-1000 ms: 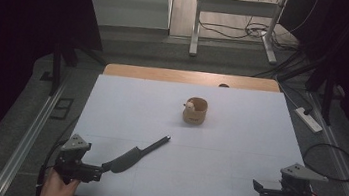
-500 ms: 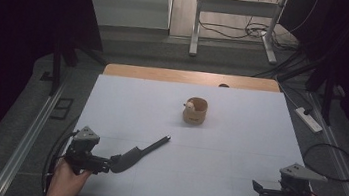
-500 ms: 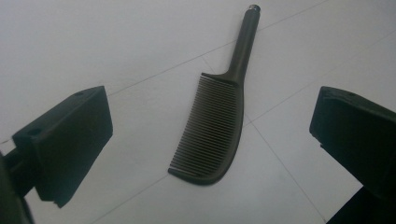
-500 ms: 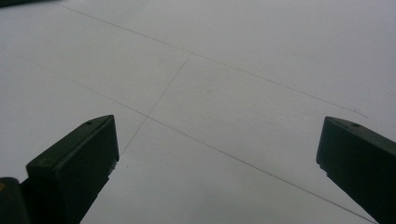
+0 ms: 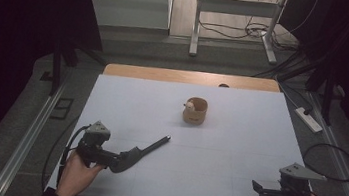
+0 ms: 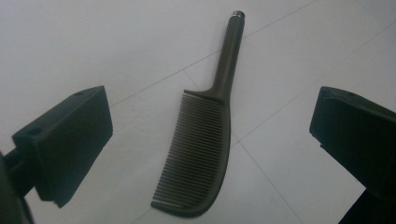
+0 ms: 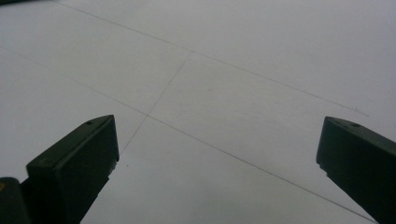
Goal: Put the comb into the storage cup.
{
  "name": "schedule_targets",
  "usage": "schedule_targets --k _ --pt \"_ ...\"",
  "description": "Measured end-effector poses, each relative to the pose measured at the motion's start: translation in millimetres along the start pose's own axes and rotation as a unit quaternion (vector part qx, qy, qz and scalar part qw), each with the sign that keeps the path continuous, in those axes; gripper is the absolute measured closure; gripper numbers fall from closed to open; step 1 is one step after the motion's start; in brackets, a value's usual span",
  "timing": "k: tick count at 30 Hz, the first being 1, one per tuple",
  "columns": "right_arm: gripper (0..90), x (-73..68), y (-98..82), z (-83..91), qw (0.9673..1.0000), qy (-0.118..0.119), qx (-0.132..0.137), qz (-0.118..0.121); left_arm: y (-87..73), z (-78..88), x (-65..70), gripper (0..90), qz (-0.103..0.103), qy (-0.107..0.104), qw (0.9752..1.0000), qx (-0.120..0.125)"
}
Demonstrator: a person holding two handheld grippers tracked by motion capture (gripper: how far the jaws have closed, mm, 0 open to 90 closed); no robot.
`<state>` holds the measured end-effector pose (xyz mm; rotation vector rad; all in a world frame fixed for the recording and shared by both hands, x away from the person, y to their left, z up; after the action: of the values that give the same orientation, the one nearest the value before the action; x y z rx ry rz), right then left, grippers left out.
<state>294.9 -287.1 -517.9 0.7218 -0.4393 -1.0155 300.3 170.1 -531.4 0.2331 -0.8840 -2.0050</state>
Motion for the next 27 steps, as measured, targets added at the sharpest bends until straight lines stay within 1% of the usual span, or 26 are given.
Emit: schedule_targets --k 8,13,16,25,27 --pt "0.0 0.1 -0.2 -0.3 1.0000 0.001 -0.001 -0.001 8.1 -10.5 2.1 0.0 -0.012 -0.010 0.9998 -0.014" --pt "0.0 0.7 -0.2 -0.3 1.0000 -0.001 -0.002 -0.003 14.6 -15.8 2.1 0.0 -0.014 -0.021 0.9996 -0.013" --pt "0.0 1.0 -0.3 -0.4 1.0000 -0.001 -0.002 -0.004 18.6 -18.7 1.4 0.0 -0.015 -0.022 0.9996 -0.011" --pt "0.0 1.2 -0.2 -0.4 1.0000 -0.001 -0.002 -0.004 29.7 -31.6 0.1 0.0 -0.026 -0.025 0.9992 -0.018" --pt "0.0 1.2 -0.3 -0.5 1.0000 -0.001 -0.002 -0.004 31.2 -33.4 -0.5 0.0 -0.029 -0.023 0.9991 -0.019"
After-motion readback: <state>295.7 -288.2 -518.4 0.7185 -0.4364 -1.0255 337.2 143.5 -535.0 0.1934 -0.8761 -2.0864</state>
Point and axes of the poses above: each handheld gripper's, and its own axes: z roughly backward along the jaws, y roughly out of its top, x roughly to its right, the point moved 9 cm from there along -z, roughly forward along the jaws, and after that the axes turned 2 degrees about -z, right-handed, at the moved point
